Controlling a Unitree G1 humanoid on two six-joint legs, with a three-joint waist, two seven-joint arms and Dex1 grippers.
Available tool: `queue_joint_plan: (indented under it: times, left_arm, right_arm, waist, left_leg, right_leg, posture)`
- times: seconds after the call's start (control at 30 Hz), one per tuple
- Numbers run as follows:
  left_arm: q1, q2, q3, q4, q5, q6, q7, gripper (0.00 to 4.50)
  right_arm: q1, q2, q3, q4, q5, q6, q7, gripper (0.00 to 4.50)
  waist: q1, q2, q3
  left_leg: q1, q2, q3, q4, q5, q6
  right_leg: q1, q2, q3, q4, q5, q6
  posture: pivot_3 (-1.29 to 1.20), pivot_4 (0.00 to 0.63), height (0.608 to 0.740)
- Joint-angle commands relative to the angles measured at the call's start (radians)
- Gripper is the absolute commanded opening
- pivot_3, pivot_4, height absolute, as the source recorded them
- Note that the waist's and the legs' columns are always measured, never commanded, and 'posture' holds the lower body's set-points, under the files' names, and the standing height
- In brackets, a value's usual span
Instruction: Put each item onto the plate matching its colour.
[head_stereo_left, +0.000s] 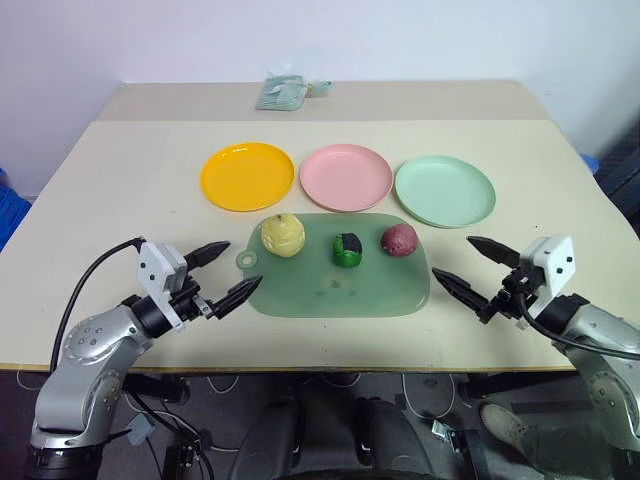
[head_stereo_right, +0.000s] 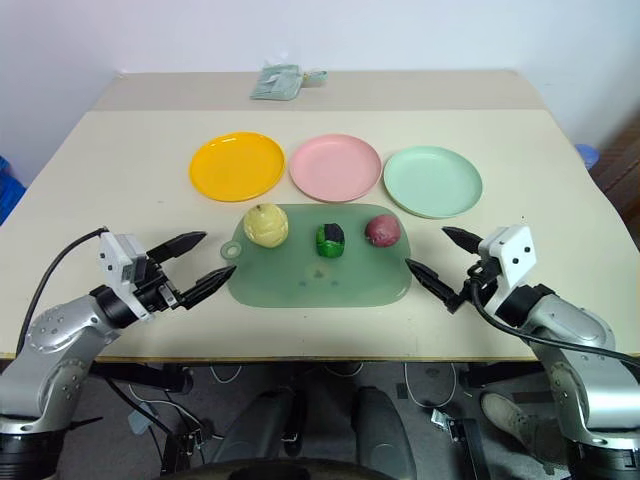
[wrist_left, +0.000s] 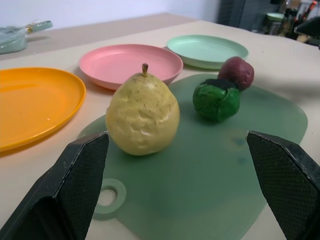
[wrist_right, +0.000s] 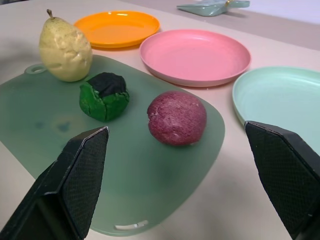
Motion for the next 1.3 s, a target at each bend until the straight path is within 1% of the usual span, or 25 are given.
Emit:
queue_joint_plan:
  times: [0.03, 0.2, 0.33, 0.4, 0.47, 0.63, 0.83, 1.0, 1.1, 1.3]
  left_arm:
    - [-0.018, -0.004, -0.001, -0.028, 0.007, 0.0, 0.025, 4.5]
    - [-0.055, -0.015, -0.016, -0.043, 0.012, 0.03, 0.08, 4.5]
    - [-0.112, -0.032, -0.034, -0.044, 0.02, 0.072, 0.137, 4.5]
    - [-0.146, -0.041, -0.048, -0.039, 0.031, 0.12, 0.188, 4.5]
    - [-0.188, -0.057, -0.064, -0.028, 0.036, 0.161, 0.229, 4.5]
    - [-0.266, -0.083, -0.088, -0.001, 0.052, 0.236, 0.298, 4.5]
    - [-0.353, -0.127, -0.129, 0.029, 0.075, 0.281, 0.342, 4.5]
    - [-0.421, -0.159, -0.18, 0.075, 0.096, 0.311, 0.348, 4.5]
    - [-0.441, -0.151, -0.201, 0.097, 0.114, 0.341, 0.347, 4.5]
    - [-0.462, -0.143, -0.214, 0.158, 0.151, 0.337, 0.335, 4.5]
  right_arm:
    - [-0.032, -0.003, -0.002, -0.05, 0.026, 0.0, -0.003, 4.44]
    - [-0.066, -0.003, 0.016, -0.059, 0.052, 0.007, 0.01, 4.44]
    - [-0.088, -0.007, 0.045, -0.084, 0.089, -0.01, 0.072, 4.44]
    - [-0.097, -0.019, 0.059, -0.083, 0.102, -0.008, 0.111, 4.44]
    - [-0.112, -0.038, 0.085, -0.071, 0.097, -0.013, 0.157, 4.44]
    - [-0.151, -0.051, 0.132, -0.043, 0.073, -0.026, 0.206, 4.44]
    - [-0.187, -0.035, 0.178, -0.052, 0.062, -0.019, 0.196, 4.44]
    - [-0.178, -0.035, 0.189, -0.049, 0.043, -0.036, 0.191, 4.44]
    - [-0.161, -0.037, 0.176, -0.061, 0.047, -0.039, 0.187, 4.44]
    - [-0.13, -0.04, 0.148, -0.091, 0.052, -0.042, 0.168, 4.44]
  waist:
    - [0.0, 0.0, 0.0]
    - [0.0, 0.0, 0.0]
    - [0.001, 0.0, 0.0]
    - [0.0, 0.0, 0.0]
    - [0.0, 0.0, 0.0]
    - [0.0, 0.0, 0.0]
    - [0.001, 0.0, 0.0]
    - [0.001, -0.001, 0.0]
    - [0.001, -0.001, 0.0]
    - [0.001, -0.001, 0.0]
  left_leg:
    - [0.0, 0.0, 0.0, 0.0, 0.0, 0.0]
    - [0.0, 0.0, 0.0, 0.0, 0.0, 0.0]
    - [0.0, 0.0, 0.0, 0.0, 0.0, 0.0]
    - [0.0, 0.0, 0.0, 0.0, 0.0, 0.0]
    - [0.0, 0.0, 0.0, 0.0, 0.0, 0.0]
    - [0.0, 0.0, 0.0, 0.001, 0.0, 0.0]
    - [0.0, 0.0, 0.0, 0.001, 0.0, 0.0]
    - [0.0, 0.0, 0.0, 0.001, 0.0, 0.0]
    - [0.0, 0.0, 0.0, 0.001, 0.0, 0.0]
    - [0.0, 0.0, 0.0, 0.001, 0.0, 0.0]
  right_leg:
    - [0.0, 0.0, 0.0, 0.0, 0.0, 0.0]
    - [0.0, 0.0, 0.0, 0.0, 0.0, 0.0]
    - [0.0, 0.0, 0.0, 0.0, 0.0, 0.0]
    - [0.0, 0.0, 0.0, 0.0, 0.001, 0.001]
    - [0.0, 0.0, 0.0, 0.0, 0.002, 0.003]
    - [0.0, 0.001, 0.0, 0.0, 0.002, 0.004]
    - [0.0, 0.001, 0.0, 0.0, 0.002, 0.004]
    - [0.0, 0.001, 0.0, 0.001, 0.002, 0.004]
    - [0.0, 0.001, -0.001, 0.001, 0.003, 0.004]
    - [0.0, 0.001, 0.0, 0.001, 0.003, 0.004]
  posture:
    - [0.0, 0.15, 0.74]
    - [0.0, 0.15, 0.74]
    - [0.0, 0.15, 0.74]
    - [0.0, 0.15, 0.74]
    - [0.0, 0.15, 0.74]
    - [0.0, 0.15, 0.74]
    - [0.0, 0.15, 0.74]
    - [0.0, 0.15, 0.74]
    - [0.0, 0.15, 0.74]
    - [0.0, 0.15, 0.74]
